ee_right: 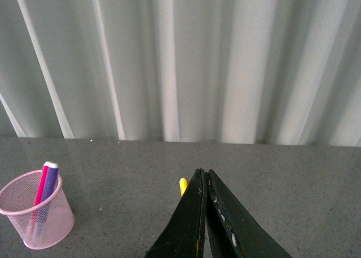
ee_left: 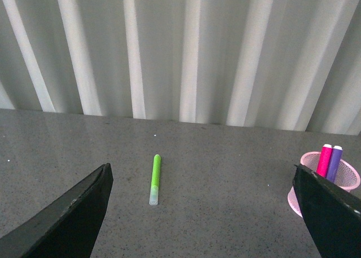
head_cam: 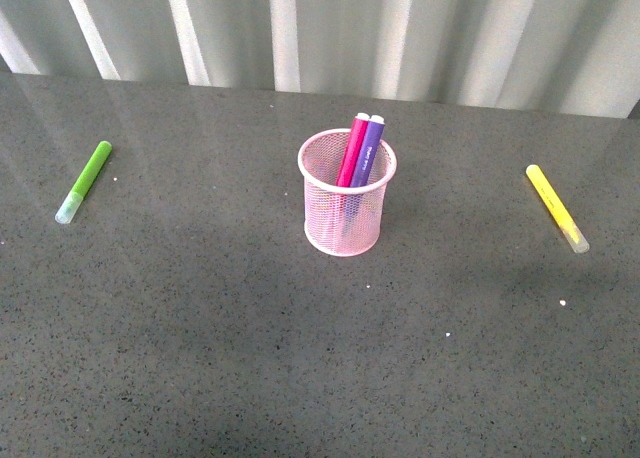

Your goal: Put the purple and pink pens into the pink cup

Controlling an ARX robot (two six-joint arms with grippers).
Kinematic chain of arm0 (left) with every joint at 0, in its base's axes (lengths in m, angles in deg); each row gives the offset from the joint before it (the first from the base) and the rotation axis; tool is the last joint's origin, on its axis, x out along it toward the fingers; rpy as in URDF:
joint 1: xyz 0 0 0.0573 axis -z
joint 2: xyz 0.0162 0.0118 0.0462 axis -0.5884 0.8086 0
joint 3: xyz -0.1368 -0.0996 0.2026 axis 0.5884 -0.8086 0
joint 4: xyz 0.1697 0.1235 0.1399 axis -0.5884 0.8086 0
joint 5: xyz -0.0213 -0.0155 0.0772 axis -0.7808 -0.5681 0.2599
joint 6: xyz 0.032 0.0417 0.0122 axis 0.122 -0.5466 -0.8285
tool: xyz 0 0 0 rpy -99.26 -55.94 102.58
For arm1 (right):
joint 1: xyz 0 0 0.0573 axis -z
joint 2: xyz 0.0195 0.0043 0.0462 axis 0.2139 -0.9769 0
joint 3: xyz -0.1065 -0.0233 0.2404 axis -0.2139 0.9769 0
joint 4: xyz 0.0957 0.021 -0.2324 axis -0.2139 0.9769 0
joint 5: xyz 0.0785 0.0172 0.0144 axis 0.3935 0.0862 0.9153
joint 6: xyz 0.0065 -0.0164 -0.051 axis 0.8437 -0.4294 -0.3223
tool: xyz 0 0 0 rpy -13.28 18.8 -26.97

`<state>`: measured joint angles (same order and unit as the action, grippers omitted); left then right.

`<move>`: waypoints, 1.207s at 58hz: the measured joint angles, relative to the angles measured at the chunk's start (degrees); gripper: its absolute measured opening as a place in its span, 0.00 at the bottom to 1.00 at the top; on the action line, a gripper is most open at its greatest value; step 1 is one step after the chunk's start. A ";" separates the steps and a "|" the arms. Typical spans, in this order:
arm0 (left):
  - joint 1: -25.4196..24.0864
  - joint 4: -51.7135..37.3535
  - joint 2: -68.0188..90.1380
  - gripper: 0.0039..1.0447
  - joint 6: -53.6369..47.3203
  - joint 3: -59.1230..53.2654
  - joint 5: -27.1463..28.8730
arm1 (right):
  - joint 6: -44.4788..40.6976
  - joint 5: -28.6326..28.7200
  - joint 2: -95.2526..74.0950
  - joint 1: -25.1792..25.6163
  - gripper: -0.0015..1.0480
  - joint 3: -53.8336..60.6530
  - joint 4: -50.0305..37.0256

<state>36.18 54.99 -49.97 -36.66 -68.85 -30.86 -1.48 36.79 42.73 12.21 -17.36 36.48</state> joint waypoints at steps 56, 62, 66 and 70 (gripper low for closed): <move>0.00 0.00 -0.04 0.94 -0.02 0.00 -0.02 | 0.04 -0.02 22.62 0.00 0.03 1.07 20.59; 0.00 0.00 -0.09 0.94 -0.02 0.00 0.00 | 0.00 -0.02 22.62 0.00 0.05 1.07 20.57; 0.00 0.00 -0.09 0.94 -0.02 0.00 -0.02 | 0.02 -0.04 22.62 0.00 0.19 1.07 20.59; 0.00 0.00 -0.09 0.94 -0.02 0.00 -0.02 | 0.02 -0.02 22.62 0.00 0.34 1.05 20.59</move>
<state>36.18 54.99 -50.05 -36.68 -68.85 -30.88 -1.45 36.76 65.35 12.21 -16.31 57.06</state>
